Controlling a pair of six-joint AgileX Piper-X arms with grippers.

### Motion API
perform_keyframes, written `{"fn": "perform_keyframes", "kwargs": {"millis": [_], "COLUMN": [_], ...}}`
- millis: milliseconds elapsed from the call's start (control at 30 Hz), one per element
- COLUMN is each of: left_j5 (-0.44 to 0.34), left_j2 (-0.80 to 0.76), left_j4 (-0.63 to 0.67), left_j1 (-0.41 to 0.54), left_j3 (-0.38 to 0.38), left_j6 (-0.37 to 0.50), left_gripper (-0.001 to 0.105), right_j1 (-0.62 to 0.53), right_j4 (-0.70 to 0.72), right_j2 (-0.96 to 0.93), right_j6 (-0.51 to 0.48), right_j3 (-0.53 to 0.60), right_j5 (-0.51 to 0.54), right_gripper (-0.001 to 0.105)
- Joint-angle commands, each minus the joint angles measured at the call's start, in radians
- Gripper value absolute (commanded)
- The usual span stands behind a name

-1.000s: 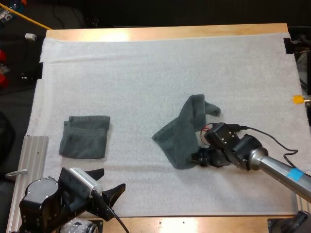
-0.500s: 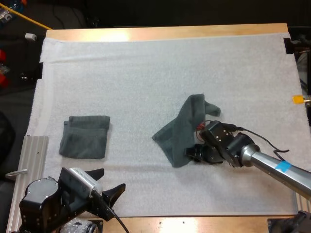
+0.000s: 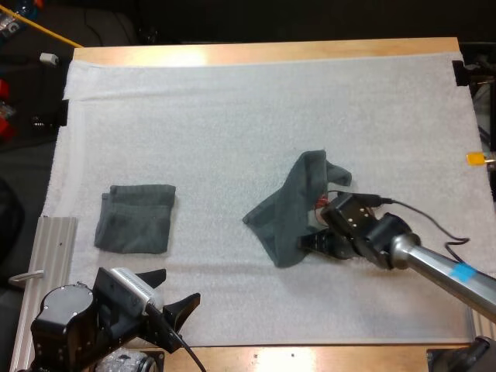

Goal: Pick towel from pile, fold and stack

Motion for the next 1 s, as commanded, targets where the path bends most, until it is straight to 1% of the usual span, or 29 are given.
{"fn": "perform_keyframes", "kwargs": {"millis": [0,133,233,533,633,733,867,967], "left_j5": [0.008,0.008,0.008,0.008,0.008,0.008,0.010,0.029], "left_j2": [-0.001,-0.001,-0.001,-0.001,-0.001,0.009,0.051,0.097], "left_j4": [0.005,-0.001,-0.002,-0.004,-0.016,-0.032,-0.054,-0.078], "left_j1": [-0.004,-0.004,-0.004,-0.004,-0.004,-0.004,-0.010,-0.039], "left_j3": [-0.006,-0.006,-0.006,-0.006,-0.004,0.000,0.000,0.000], "left_j6": [-0.006,0.004,0.016,0.016,0.016,0.016,0.016,0.013], "left_gripper": [0.069,0.069,0.069,0.069,0.069,0.069,0.069,0.069], "right_j1": [0.001,0.001,0.001,0.001,0.001,0.001,0.001,0.001], "right_j4": [0.056,0.212,0.325,0.662,0.713,0.733,0.745,0.739], "right_j2": [-0.055,-0.181,-0.264,-0.460,-0.505,-0.529,-0.534,-0.534], "right_j6": [-0.044,-0.130,-0.165,-0.166,-0.166,-0.162,-0.149,-0.148], "right_j3": [-0.001,-0.001,-0.001,-0.001,0.003,0.002,0.002,0.002], "right_j5": [0.047,0.126,0.145,0.147,0.145,0.131,0.127,0.128], "right_gripper": [0.000,0.000,0.000,0.000,0.000,0.000,0.000,0.000]}}
